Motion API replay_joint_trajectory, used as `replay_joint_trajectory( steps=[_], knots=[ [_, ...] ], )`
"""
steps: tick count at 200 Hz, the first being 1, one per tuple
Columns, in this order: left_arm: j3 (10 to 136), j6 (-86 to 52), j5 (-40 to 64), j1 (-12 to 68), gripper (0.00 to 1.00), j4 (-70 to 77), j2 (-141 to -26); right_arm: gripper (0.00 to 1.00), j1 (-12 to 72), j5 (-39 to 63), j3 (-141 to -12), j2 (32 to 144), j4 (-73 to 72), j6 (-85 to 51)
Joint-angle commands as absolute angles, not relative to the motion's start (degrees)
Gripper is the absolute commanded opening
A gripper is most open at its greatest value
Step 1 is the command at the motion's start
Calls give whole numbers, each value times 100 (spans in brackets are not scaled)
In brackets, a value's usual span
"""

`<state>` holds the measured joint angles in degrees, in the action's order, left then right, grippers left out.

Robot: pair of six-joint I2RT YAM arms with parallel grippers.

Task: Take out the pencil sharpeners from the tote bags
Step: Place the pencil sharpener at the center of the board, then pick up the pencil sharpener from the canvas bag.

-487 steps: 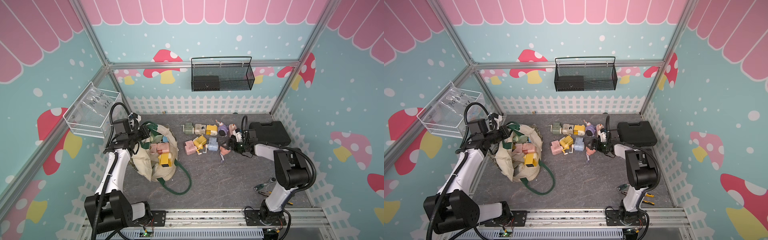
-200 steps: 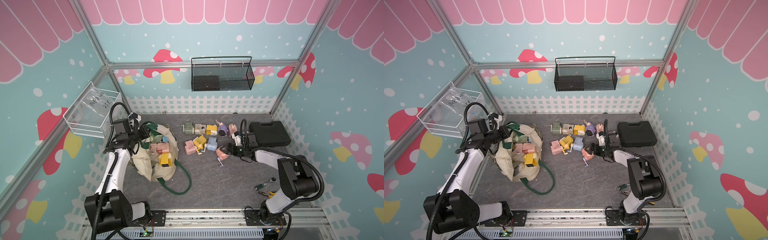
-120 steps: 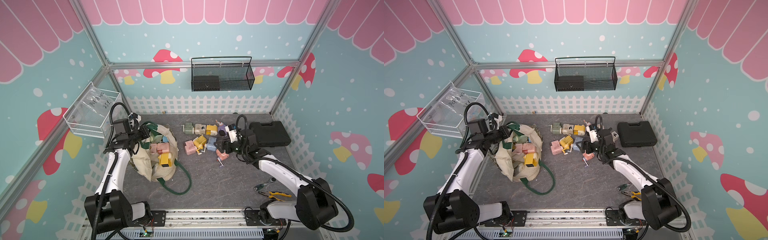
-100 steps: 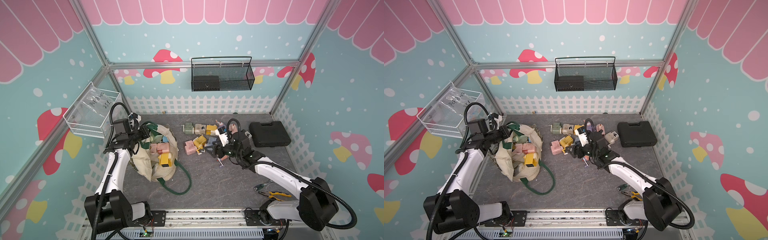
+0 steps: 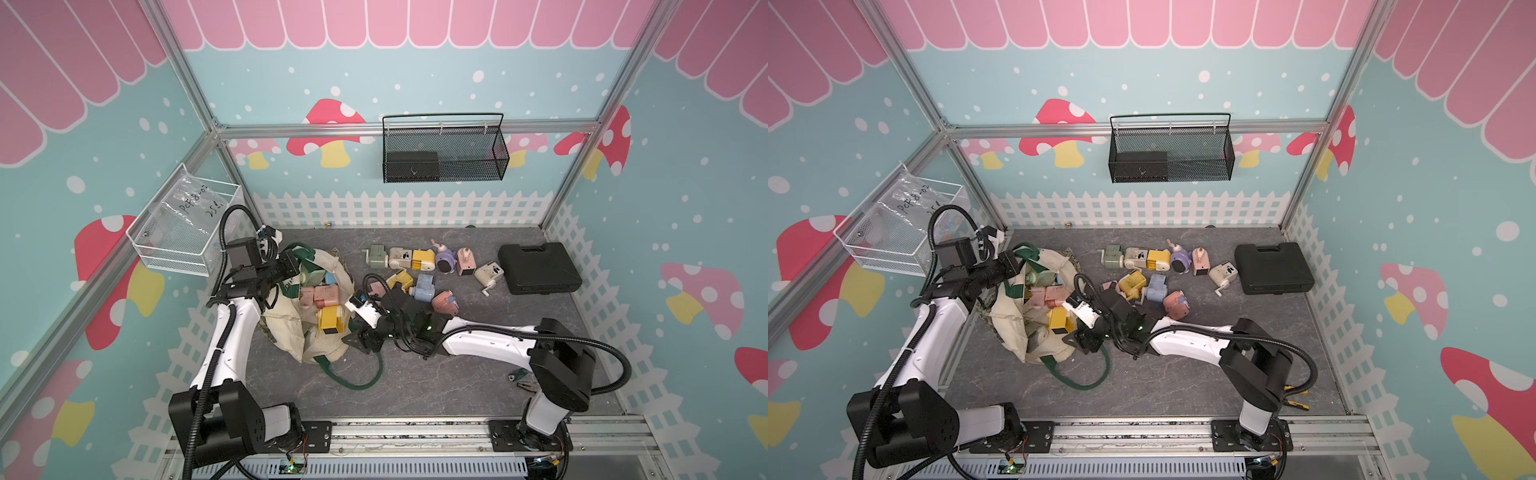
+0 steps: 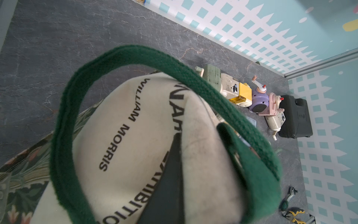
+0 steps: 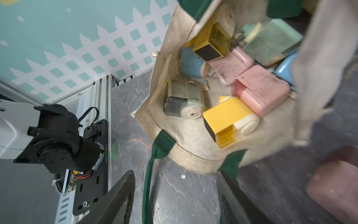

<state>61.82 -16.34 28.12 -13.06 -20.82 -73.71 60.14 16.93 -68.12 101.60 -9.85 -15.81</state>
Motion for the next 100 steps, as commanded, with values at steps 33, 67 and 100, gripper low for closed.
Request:
replay_joint_trajectory(
  steps=[33,67,100],
  knots=[
    [6343,-1714,2965,-1306,0,-1802,-7216,68,6227,77,-9294,11973,991,-2089],
    [6333,-1714,2970,-1302,0,-1802,-7216,75,6283,-527,-10531,12820,1872,-2732],
    [6337,-1718,2983,-1304,0,-1806,-7208,81,6351,-1039,-11294,13364,2401,-3102]
  ],
)
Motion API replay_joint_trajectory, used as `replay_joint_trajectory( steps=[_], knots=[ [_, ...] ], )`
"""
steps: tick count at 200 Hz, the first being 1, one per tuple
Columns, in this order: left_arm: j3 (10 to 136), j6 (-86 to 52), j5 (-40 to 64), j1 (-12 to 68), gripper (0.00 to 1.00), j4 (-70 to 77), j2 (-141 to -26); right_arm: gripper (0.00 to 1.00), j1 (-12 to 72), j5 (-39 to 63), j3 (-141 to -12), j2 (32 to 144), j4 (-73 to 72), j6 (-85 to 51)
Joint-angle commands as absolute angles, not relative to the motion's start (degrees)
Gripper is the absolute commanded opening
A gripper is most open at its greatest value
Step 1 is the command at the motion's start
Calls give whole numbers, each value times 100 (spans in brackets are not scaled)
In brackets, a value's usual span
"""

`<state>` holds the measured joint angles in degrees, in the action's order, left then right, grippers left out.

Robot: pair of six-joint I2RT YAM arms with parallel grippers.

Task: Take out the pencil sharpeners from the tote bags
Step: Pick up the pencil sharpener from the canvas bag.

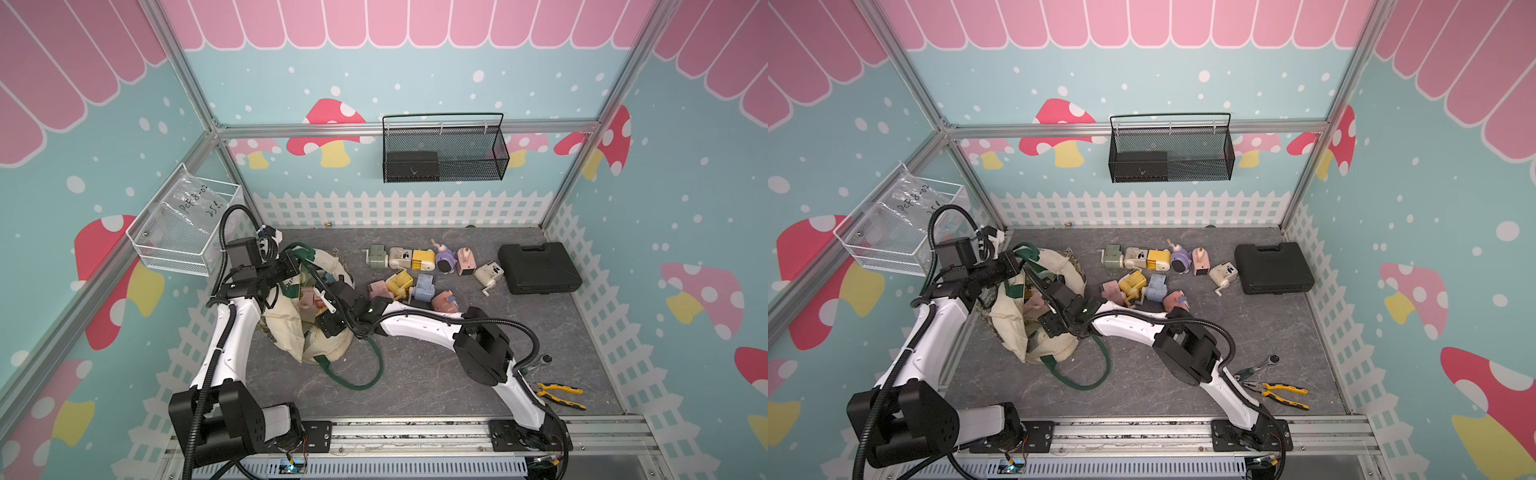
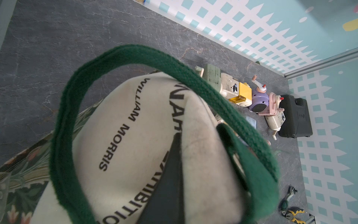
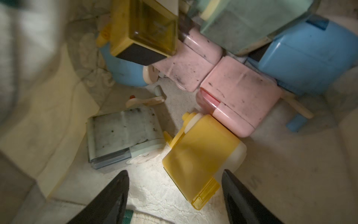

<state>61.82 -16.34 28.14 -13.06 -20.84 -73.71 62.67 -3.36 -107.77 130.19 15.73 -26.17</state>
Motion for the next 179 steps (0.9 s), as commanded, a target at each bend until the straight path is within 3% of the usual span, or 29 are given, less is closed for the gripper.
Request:
replay_joint_trajectory(
  steps=[1,59,179],
  knots=[
    [6337,-1716,2981,-1307,0,-1799,-7203,81,6353,-1064,-11325,13379,2427,-3116],
    [6340,-1714,2984,-1307,0,-1805,-7198,89,6427,-1539,-11787,13835,2719,-3674],
    [6333,-1723,2993,-1306,0,-1809,-7205,91,6428,-1507,-11826,14161,3352,-3673]
  ],
)
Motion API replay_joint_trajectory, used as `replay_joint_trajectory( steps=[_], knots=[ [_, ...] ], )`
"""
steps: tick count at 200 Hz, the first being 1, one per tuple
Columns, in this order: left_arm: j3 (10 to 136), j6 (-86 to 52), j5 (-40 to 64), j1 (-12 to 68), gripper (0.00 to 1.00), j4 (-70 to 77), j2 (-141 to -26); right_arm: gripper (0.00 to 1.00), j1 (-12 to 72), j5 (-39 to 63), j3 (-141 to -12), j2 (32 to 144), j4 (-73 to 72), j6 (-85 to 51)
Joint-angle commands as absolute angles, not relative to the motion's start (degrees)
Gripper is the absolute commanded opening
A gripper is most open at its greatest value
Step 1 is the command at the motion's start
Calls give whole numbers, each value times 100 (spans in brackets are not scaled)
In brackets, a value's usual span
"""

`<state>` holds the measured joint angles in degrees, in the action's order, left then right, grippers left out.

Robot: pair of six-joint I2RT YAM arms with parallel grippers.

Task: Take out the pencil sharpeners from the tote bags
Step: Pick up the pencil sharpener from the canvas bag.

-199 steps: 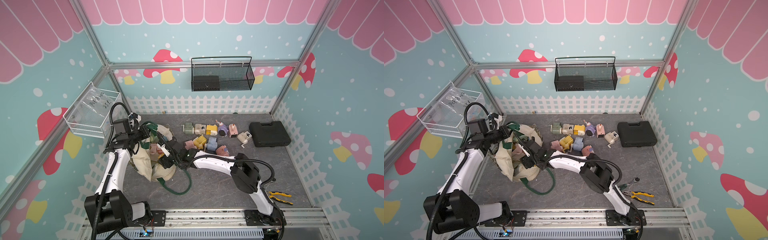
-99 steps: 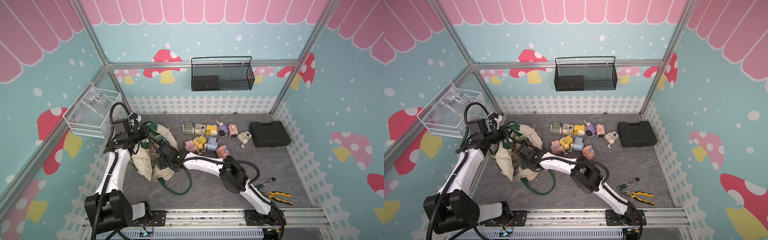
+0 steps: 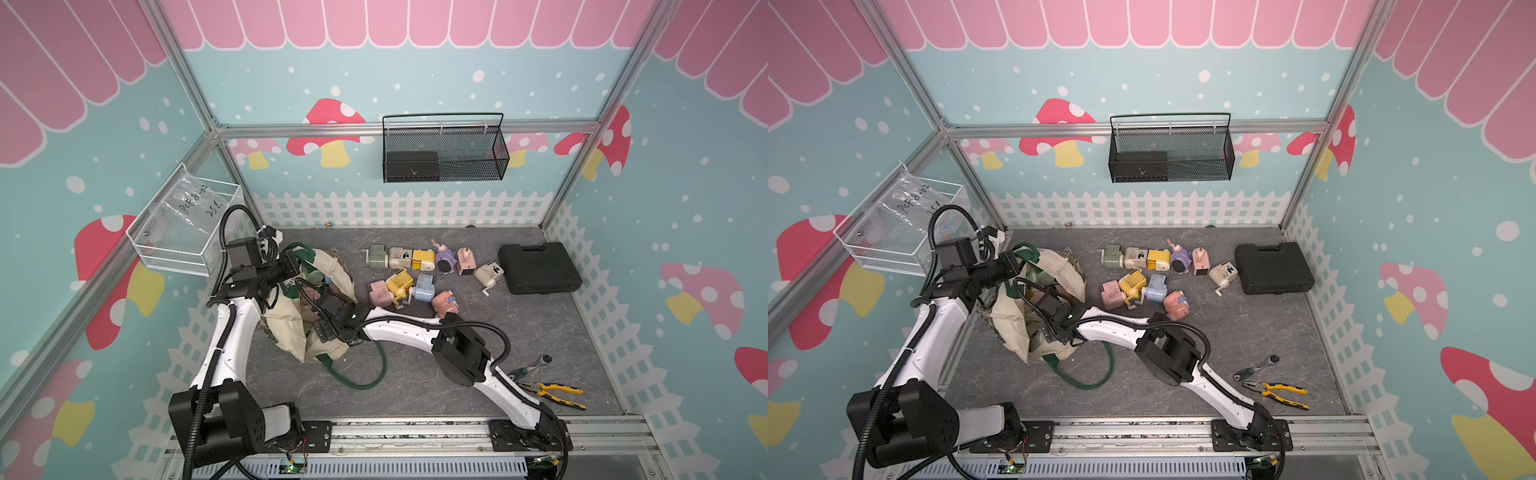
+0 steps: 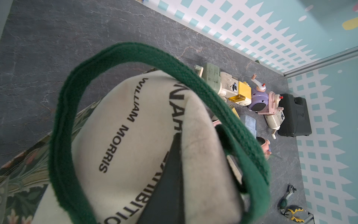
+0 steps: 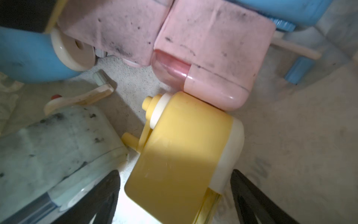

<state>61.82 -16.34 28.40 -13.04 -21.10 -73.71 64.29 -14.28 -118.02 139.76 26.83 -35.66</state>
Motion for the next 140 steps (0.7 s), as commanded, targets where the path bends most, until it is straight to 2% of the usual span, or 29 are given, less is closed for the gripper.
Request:
replay_joint_trajectory(
  steps=[1,16,61,140],
  knots=[
    [6330,-1723,2995,-1303,0,-1805,-7202,91,6426,-1514,-11819,14160,3359,-3673],
    [6339,-1714,2980,-1307,0,-1802,-7195,91,6420,-1571,-11677,14103,3412,-3674],
    [6330,-1731,2988,-1305,0,-1800,-7224,81,6332,-1670,-11710,14146,3491,-3752],
    [6335,-1740,3011,-1302,0,-1786,-7236,84,6190,-1502,-12003,14348,3077,-3964]
  ],
)
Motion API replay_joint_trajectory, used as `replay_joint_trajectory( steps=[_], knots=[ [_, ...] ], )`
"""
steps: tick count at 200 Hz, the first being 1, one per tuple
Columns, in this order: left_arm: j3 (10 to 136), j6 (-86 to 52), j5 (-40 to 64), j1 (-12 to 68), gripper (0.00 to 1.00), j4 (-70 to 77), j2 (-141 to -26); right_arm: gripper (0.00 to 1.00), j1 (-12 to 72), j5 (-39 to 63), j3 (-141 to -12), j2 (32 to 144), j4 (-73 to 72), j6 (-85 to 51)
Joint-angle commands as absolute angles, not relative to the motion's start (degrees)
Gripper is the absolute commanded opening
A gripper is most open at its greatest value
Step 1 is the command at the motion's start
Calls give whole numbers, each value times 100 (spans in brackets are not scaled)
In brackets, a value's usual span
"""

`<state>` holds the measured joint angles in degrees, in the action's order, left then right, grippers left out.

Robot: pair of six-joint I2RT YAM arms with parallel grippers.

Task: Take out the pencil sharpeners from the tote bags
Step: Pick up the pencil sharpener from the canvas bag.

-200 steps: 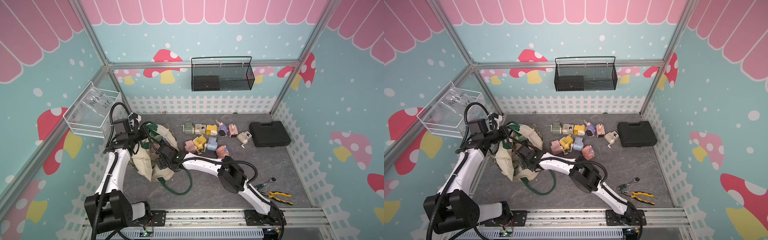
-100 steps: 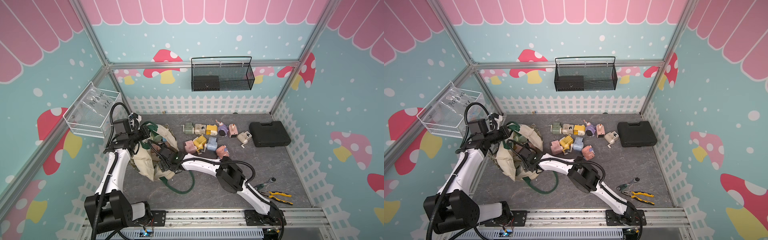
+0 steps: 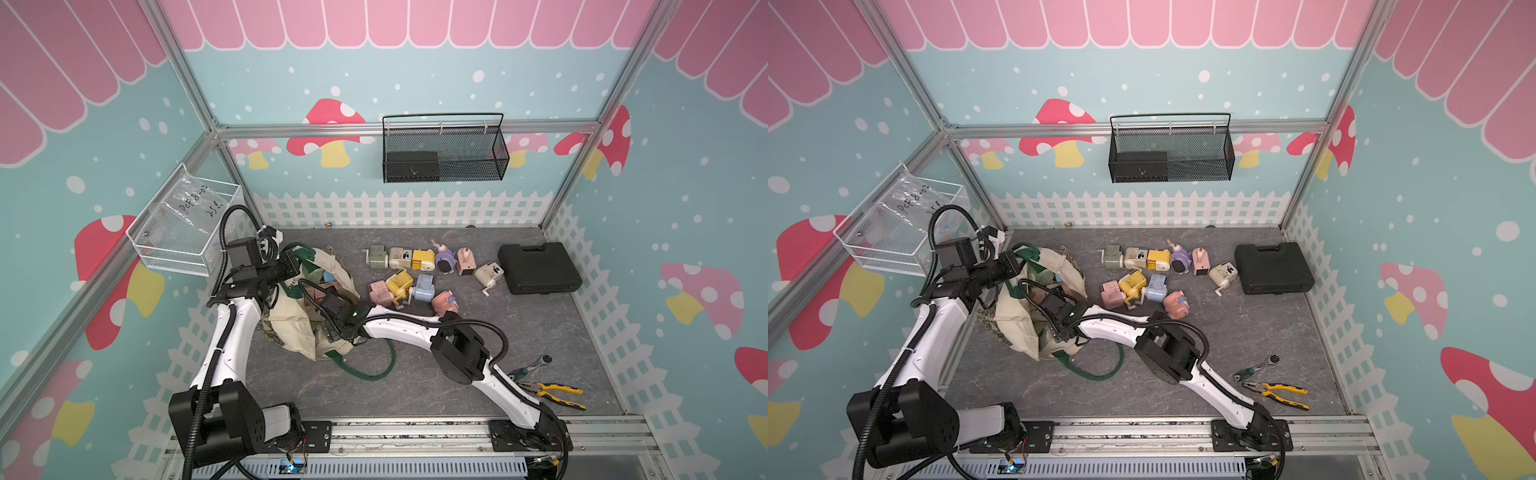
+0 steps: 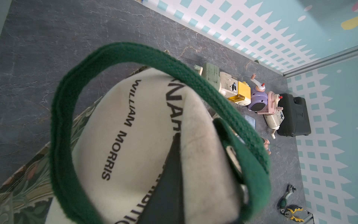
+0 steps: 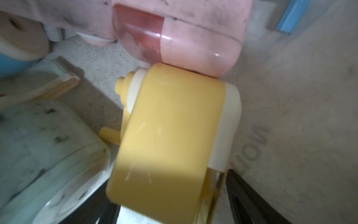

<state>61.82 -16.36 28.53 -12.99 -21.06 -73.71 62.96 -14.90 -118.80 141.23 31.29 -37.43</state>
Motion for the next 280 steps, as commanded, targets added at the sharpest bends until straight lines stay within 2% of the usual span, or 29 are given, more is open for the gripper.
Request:
replay_joint_trajectory(
  steps=[1,96,121,176,280],
  knots=[
    [6336,-1740,3008,-1306,0,-1785,-7235,84,6189,-1498,-12013,14355,3072,-3964],
    [6336,-1731,3006,-1306,0,-1791,-7231,72,6142,-1745,-12376,14702,3005,-3722],
    [6331,-1721,2989,-1302,0,-1783,-7216,67,6148,-1663,-12376,14485,2899,-3566],
    [6331,-1716,2980,-1303,0,-1792,-7204,62,6211,-1490,-11972,13877,2805,-3457],
    [6327,-1700,2971,-1308,0,-1778,-7189,59,6270,-1527,-10398,12420,1878,-2905]
  ],
)
